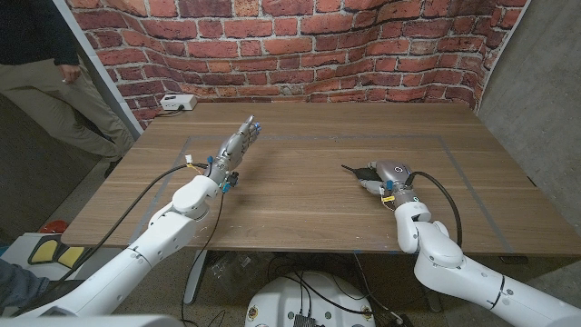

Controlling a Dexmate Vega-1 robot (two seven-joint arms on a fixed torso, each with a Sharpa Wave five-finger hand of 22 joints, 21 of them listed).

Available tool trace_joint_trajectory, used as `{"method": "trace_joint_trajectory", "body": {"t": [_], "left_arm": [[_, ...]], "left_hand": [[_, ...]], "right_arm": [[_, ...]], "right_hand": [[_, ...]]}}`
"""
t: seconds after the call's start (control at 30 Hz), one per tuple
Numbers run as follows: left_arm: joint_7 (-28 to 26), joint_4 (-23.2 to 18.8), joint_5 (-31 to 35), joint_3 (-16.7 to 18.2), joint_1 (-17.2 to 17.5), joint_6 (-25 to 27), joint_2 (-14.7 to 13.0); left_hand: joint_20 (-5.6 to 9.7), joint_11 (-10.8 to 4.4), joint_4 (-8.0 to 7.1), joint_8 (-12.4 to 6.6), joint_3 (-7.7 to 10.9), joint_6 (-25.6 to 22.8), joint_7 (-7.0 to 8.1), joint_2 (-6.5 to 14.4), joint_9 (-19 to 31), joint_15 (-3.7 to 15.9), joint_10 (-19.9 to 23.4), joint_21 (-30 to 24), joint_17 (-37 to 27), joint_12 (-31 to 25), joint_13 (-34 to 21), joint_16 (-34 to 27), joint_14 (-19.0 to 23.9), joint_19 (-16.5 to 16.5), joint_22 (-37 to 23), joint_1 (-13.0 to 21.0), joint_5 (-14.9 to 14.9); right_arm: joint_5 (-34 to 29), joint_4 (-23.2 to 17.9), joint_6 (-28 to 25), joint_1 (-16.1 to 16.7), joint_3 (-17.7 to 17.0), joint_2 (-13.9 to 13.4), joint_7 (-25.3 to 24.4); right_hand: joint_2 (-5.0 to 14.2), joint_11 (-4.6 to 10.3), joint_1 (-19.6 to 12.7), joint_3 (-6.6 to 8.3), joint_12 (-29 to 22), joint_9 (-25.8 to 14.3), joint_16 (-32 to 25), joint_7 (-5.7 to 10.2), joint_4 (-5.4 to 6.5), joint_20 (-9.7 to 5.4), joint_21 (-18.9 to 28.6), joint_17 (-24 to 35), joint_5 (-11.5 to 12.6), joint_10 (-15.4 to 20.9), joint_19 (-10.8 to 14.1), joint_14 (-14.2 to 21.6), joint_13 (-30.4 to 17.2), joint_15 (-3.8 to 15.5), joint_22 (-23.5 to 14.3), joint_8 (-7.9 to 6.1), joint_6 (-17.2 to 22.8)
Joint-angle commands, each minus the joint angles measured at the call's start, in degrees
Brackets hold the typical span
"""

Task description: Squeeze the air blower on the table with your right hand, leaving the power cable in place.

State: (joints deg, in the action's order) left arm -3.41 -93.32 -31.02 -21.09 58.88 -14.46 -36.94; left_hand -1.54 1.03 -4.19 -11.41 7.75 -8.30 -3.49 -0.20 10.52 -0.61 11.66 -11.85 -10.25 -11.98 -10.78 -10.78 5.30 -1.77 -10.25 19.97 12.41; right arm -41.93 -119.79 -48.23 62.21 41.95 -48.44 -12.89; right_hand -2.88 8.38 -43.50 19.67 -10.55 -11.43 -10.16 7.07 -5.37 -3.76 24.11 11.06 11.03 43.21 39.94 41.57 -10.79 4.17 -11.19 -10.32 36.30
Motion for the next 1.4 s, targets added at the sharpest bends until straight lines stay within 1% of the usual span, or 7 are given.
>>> {"method": "trace_joint_trajectory", "body": {"t": [0.03, 0.53, 0.8, 0.93, 1.13, 1.3, 1.4], "left_arm": [[0.3, 0.7, -0.1, -0.3, -0.2, -0.6, 0.5], [0.9, 1.1, -0.2, -0.5, -0.9, -0.1, 0.3], [0.9, 1.0, -0.4, -0.5, -1.0, 0.3, 0.2], [0.8, 0.8, -0.4, -0.4, -0.9, 0.6, 0.0], [0.8, 0.6, -0.4, -0.4, -0.8, 0.7, -0.1], [0.8, 0.6, -0.5, -0.4, -0.8, 0.7, -0.1], [0.8, 0.7, -0.3, -0.5, -0.8, 0.7, -0.2]], "left_hand": [[-0.15, -0.23, 0.03, -0.04, -0.16, -0.5, 0.17, 0.3, 0.2, 0.28, 0.0, 0.0, -0.2, 0.1, -0.3, 0.0, 0.6, -0.3, -0.3, 0.1, -0.1], [-0.16, -0.3, 0.03, -0.16, -0.18, -0.8, 0.18, 0.5, 0.2, 0.32, 0.4, 0.0, -0.2, 0.0, -0.3, 0.0, 0.7, -0.4, -0.3, 0.3, -0.1], [-0.16, -0.22, 0.02, -0.24, -0.18, -1.1, 0.14, 0.6, 0.2, 0.28, 0.5, 0.0, -0.2, 0.0, -0.3, -0.1, 0.8, -0.4, -0.3, 0.3, -0.1], [-0.16, -0.21, 0.02, -0.28, -0.18, -1.2, 0.13, 0.7, 0.2, 0.24, 0.5, 0.0, -0.2, 0.0, -0.3, -0.1, 0.8, -0.4, -0.3, 0.3, -0.1], [-0.18, -0.15, 0.01, -0.29, -0.19, -1.3, 0.08, 0.8, 0.2, 0.23, 0.5, 0.0, -0.2, 0.0, -0.3, 0.0, 0.8, -0.4, -0.3, 0.4, -0.1], [-0.15, -0.12, 0.0, -0.28, -0.19, -1.3, 0.12, 0.8, 0.2, 0.26, 0.5, -0.1, -0.2, 0.0, -0.3, 0.0, 0.8, -0.4, -0.3, 0.4, -0.2], [-0.11, -0.14, 0.0, -0.27, -0.2, -1.3, 0.11, 0.8, 0.2, 0.25, 0.4, -0.1, -0.2, 0.1, -0.3, 0.0, 0.8, -0.3, -0.3, 0.4, -0.2]], "right_arm": [[-1.3, 0.6, -2.2, -2.0, 2.2, 0.1, 3.4], [-1.6, -1.1, -3.8, -2.4, 2.3, -0.8, 5.1], [-0.6, -3.1, -2.9, -1.4, 0.7, -1.5, 3.7], [4.6, -4.5, 0.2, 0.8, -3.4, -1.6, 1.5], [10.0, -4.9, 4.3, 3.9, -8.3, -0.9, -4.2], [20.9, -2.4, 16.1, 8.0, -15.8, 0.3, -9.8], [23.4, -0.3, 21.1, 8.8, -17.4, 1.2, -13.2]], "right_hand": [[-0.22, -0.21, 0.7, -0.41, 0.0, -0.1, 0.1, -0.22, -0.12, -4.04, -0.5, 0.2, 0.2, -1.1, -0.8, -1.0, -0.3, 3.5, 0.0, 0.03, -0.9], [-0.57, -0.52, 2.1, -0.96, 0.0, -0.2, 0.2, -0.94, -0.15, -2.43, -1.7, 0.3, 0.4, -5.8, -3.9, -5.3, -0.4, 1.7, 0.0, 0.17, -5.5], [-1.34, -1.82, 6.1, -2.77, -0.3, -0.2, 0.2, -1.55, 1.21, -0.63, -2.9, 0.5, 0.3, -9.2, -6.6, -9.0, -0.5, -0.52, 0.0, 0.12, -9.4], [-0.62, -2.86, 9.7, -3.91, -0.8, -0.3, 0.0, -2.02, 3.06, 0.58, -3.2, 0.7, 0.1, -10.0, -6.9, -10.6, -0.6, -1.71, 0.1, -0.23, -10.4], [-0.27, -4.54, 12.2, -4.72, -1.1, -0.3, 0.1, -2.44, 4.13, 2.37, -3.5, 0.6, -0.3, -10.5, -7.0, -12.7, -0.6, -2.89, 0.3, -0.46, -10.8], [0.81, -8.2, 17.2, -6.23, -0.6, -0.4, 0.2, -3.52, 6.4, 4.17, -5.7, 0.5, -0.6, -14.3, -10.3, -17.0, -0.6, -5.16, 0.6, -0.61, -11.9], [1.21, -9.39, 18.8, -6.67, -0.5, -0.3, 0.1, -4.0, 7.02, 4.26, -6.7, 0.4, -0.6, -16.2, -11.8, -18.5, -0.6, -6.04, 0.7, -0.5, -12.9]]}}
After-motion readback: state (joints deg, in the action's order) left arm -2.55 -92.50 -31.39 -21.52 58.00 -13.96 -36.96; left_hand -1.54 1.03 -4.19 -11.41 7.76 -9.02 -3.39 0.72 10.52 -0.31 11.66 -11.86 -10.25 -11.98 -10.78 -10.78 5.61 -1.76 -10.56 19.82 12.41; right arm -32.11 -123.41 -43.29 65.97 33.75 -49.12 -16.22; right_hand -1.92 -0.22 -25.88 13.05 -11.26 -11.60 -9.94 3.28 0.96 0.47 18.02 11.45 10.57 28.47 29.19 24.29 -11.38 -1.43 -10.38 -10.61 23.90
